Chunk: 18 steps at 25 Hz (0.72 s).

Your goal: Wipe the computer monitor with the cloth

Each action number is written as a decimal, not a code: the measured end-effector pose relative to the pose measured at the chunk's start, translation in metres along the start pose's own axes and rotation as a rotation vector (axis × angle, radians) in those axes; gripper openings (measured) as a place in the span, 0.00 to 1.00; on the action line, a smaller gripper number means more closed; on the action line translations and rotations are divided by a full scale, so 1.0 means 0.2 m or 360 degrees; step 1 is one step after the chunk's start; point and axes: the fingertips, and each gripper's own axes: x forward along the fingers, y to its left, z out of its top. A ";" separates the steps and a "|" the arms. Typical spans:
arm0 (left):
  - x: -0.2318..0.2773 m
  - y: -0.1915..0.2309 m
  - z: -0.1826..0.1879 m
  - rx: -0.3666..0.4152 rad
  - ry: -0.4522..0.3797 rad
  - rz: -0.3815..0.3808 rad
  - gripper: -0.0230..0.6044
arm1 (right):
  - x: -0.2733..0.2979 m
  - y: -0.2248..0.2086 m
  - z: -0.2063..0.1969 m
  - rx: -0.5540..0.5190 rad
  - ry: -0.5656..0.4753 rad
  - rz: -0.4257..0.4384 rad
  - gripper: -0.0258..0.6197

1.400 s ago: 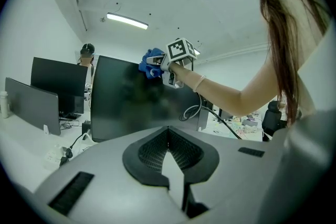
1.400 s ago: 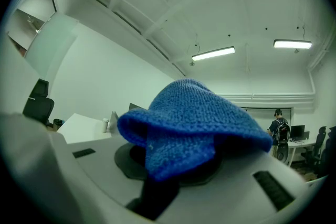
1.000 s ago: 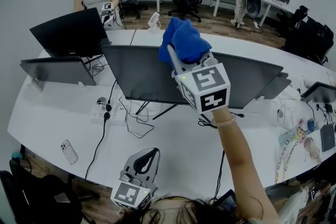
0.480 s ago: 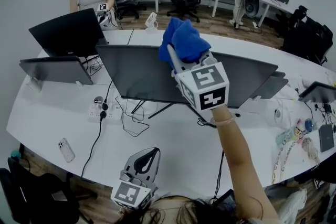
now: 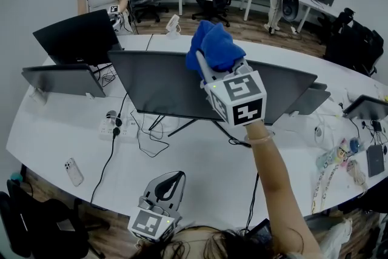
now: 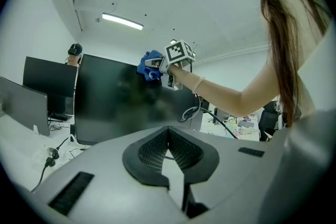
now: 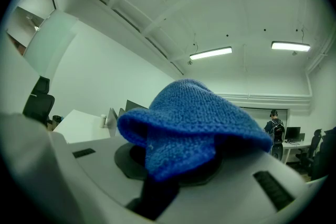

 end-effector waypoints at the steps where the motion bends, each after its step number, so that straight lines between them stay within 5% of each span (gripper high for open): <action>1: 0.00 -0.01 0.00 -0.0001 0.0000 -0.0004 0.05 | -0.01 -0.01 0.00 -0.0002 0.0000 -0.0002 0.17; 18: 0.05 -0.08 0.00 0.0031 -0.0008 -0.0068 0.05 | -0.08 -0.08 -0.02 -0.0012 -0.0011 -0.0017 0.18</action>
